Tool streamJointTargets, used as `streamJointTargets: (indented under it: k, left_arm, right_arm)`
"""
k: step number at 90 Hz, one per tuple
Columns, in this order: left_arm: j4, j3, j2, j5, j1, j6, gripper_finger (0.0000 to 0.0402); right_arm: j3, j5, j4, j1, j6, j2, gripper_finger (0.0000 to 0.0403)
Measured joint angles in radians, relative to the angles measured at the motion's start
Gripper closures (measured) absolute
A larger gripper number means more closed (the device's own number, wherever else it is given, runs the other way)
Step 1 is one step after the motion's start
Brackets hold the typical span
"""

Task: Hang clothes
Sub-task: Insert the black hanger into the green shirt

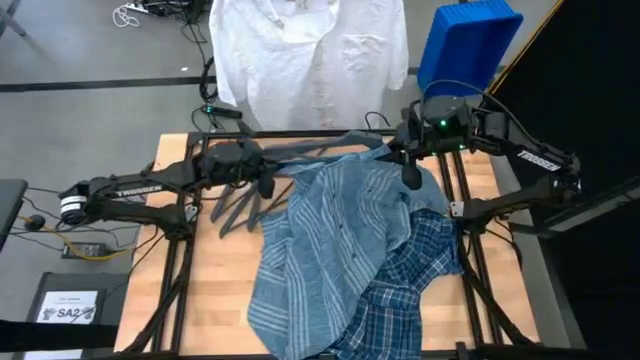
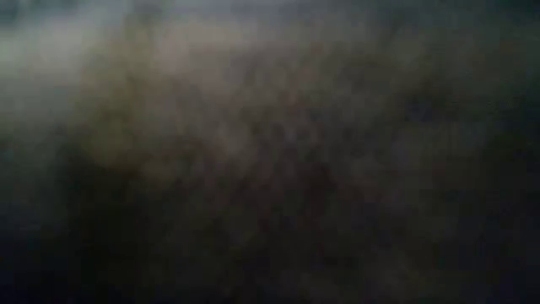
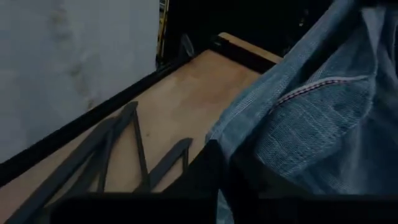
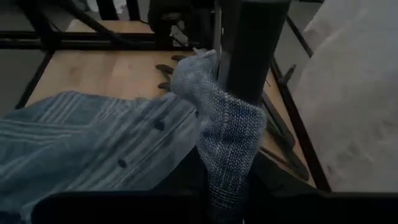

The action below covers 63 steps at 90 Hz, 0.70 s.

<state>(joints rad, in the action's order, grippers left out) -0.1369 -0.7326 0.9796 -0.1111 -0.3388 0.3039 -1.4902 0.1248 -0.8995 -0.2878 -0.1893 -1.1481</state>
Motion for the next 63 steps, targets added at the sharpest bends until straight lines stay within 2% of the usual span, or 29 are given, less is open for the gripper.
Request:
streamJointTargets:
  k: [30, 37, 43, 51, 63]
  left_arm:
    - [-0.123, -0.062, -0.011, -0.035, 0.0, -0.04, 0.0402]
    - [-0.283, -0.081, -0.014, -0.155, -0.008, -0.058, 0.0401]
    - [-0.4, -0.131, -0.009, -0.257, -0.012, -0.052, 0.0401]
    - [-0.534, -0.163, -0.015, -0.291, -0.004, -0.018, 0.0401]
    - [-0.464, -0.168, -0.016, -0.257, -0.002, -0.007, 0.0401]
  right_arm:
    - [-0.002, -0.03, -0.172, 0.0, -0.024, -0.011, 0.0377]
    - [-0.006, -0.057, -0.293, 0.004, -0.04, -0.002, 0.0377]
    - [-0.012, -0.12, -0.343, 0.004, -0.049, 0.0, 0.0377]
    - [-0.009, -0.202, -0.403, 0.002, -0.026, -0.008, 0.0377]
    - [-0.013, -0.209, -0.368, 0.008, -0.018, 0.002, 0.0377]
